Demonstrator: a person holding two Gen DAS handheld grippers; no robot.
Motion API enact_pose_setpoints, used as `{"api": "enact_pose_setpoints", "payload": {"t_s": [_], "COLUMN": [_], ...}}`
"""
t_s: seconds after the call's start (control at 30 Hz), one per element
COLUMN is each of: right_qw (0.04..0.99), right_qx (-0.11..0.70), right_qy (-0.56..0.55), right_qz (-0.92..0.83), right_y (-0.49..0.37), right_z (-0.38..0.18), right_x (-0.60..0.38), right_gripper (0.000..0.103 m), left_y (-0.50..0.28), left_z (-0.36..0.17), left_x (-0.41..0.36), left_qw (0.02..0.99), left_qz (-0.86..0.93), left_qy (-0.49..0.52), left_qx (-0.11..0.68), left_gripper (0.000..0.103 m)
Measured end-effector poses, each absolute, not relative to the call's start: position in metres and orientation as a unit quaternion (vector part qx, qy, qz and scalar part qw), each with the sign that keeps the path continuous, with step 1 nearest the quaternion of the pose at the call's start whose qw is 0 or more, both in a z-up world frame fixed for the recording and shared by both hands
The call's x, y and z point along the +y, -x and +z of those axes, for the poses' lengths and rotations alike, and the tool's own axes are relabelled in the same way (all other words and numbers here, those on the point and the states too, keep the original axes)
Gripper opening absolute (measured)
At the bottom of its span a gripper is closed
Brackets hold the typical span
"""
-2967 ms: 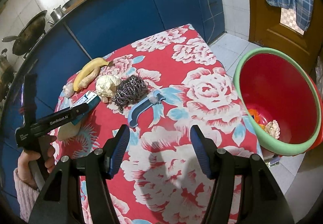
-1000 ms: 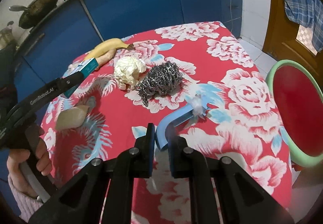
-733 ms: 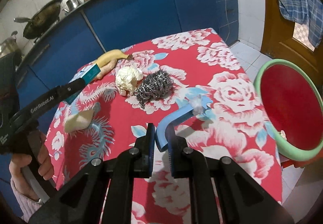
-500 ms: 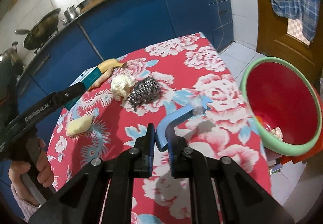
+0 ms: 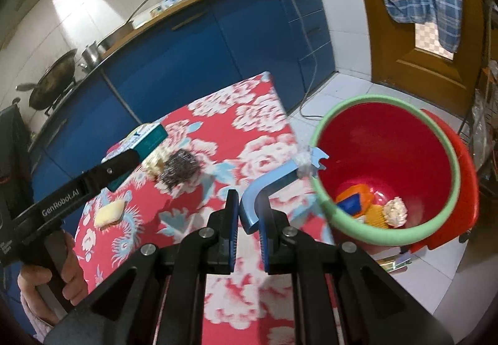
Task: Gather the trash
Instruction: 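Carry the medicine box and blue clip over the red bucket with both tools, then open both tools to drop the box and clip into the bucket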
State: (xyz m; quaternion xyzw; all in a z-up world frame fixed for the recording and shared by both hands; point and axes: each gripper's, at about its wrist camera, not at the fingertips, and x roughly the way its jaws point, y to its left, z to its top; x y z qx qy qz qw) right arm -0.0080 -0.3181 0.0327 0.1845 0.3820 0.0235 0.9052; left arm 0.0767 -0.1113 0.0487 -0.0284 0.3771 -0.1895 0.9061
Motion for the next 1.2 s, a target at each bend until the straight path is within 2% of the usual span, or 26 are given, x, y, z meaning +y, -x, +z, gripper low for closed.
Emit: {"api": "enact_pose_setpoints", "payload": {"t_s": [0.53,0.87,1.2], "right_qw": [0.897,0.877,0.874], "right_qx": [0.378,0.4,0.393], "right_qy": [-0.226,-0.26,-0.277], "right_qz": [-0.032,-0.049,-0.071], "right_y": [0.011,0.004,0.01], "right_z": [0.014,-0.02,-0.028], "right_x": [-0.403,-0.435,-0.453], "right_gripper": [0.014,0.015,0.018], "left_y": [-0.085,-0.093,-0.099], "left_z": [0.026,0.003,-0.013], "left_x": [-0.221,-0.255,-0.273], "left_qw": [0.885,0.869,0.86], "left_qz": [-0.249,-0.267,-0.273], "left_qy": [-0.033,-0.051,-0.058], "left_qx": [0.393,0.412,0.426], "left_gripper": [0.059,0.059,0.057]}}
